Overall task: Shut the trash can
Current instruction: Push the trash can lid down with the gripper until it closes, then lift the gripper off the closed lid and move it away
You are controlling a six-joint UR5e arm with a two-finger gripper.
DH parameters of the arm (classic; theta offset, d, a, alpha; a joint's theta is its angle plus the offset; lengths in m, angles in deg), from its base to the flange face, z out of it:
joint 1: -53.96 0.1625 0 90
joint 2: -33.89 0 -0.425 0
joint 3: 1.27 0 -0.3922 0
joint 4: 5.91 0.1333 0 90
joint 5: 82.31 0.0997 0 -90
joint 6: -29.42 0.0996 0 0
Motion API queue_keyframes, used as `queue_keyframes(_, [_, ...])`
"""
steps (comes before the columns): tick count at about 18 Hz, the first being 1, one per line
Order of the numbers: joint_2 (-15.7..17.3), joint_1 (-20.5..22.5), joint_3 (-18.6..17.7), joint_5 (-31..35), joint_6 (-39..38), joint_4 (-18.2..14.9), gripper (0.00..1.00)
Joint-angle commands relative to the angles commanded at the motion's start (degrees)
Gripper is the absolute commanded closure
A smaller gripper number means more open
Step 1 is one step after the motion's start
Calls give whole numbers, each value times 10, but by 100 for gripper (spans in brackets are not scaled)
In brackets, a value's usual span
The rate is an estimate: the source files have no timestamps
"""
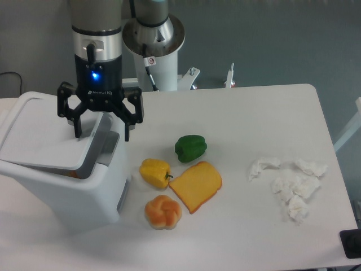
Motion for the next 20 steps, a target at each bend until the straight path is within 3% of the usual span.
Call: queue_keyframes(20, [-15,0,-13,11,9,1,0])
